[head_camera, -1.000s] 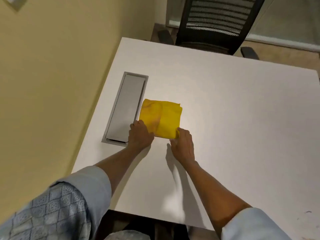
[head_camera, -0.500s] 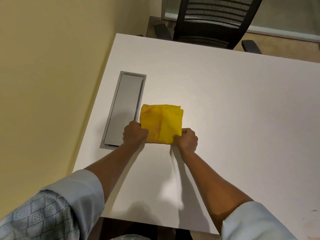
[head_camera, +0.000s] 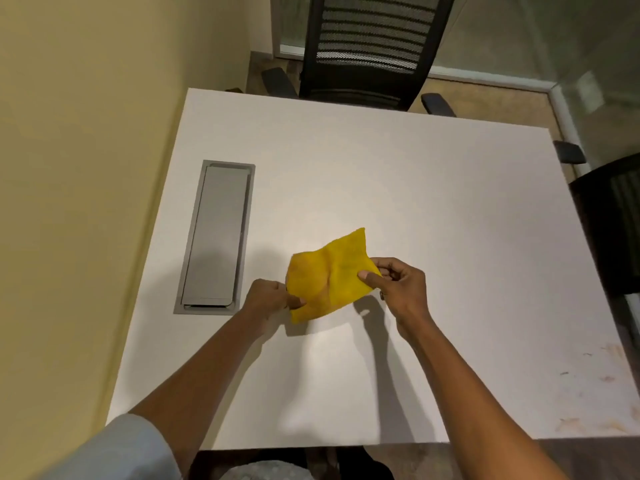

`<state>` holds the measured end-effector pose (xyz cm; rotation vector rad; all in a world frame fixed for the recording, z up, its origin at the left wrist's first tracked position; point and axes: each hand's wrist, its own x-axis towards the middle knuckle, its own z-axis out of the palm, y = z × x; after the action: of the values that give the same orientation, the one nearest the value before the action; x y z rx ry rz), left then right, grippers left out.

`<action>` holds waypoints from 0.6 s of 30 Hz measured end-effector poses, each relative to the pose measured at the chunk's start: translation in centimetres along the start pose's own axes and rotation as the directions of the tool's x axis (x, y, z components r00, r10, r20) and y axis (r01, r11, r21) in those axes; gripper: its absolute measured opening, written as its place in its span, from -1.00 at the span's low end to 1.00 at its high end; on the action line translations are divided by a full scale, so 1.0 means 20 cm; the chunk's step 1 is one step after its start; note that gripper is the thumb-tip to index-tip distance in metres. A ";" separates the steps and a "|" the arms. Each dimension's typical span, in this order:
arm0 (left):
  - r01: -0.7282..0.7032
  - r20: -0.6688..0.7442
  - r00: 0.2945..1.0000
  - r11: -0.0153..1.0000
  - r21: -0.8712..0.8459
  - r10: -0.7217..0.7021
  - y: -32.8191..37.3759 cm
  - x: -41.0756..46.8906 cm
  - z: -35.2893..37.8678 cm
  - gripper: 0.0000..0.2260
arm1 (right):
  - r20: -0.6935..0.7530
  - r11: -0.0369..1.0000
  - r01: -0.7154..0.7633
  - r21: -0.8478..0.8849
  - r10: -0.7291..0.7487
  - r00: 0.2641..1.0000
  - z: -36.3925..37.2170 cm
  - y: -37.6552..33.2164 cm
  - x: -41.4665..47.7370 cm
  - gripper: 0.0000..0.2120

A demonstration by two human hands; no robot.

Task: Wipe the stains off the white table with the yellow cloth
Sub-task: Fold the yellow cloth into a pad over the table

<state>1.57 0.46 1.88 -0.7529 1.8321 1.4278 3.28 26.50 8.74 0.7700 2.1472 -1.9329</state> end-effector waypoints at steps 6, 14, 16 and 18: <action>-0.154 0.023 0.988 0.971 0.185 0.153 0.07 -0.15 0.14 -0.52 | 0.196 0.972 0.190 -0.141 -0.161 0.967 -0.16 -0.21 -0.20 -0.80; -0.508 0.368 0.809 0.860 0.045 0.458 0.36 -0.29 0.25 -0.37 | 0.314 0.948 0.282 -0.146 -0.226 0.922 -0.49 -0.43 -0.35 -0.78; -0.494 0.422 0.775 0.867 -0.059 0.470 0.39 -0.33 0.31 -0.54 | 0.293 0.950 0.297 -0.094 -0.259 0.920 -0.61 -0.45 -0.38 -0.73; -0.481 0.435 0.763 0.870 -0.111 0.478 0.41 -0.39 0.38 -0.66 | 0.232 0.956 0.293 -0.023 -0.280 0.932 -0.72 -0.44 -0.40 -0.67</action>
<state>0.94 9.95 11.65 0.0935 1.7094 1.7331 9.26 37.86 22.35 0.2177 2.2601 -1.9660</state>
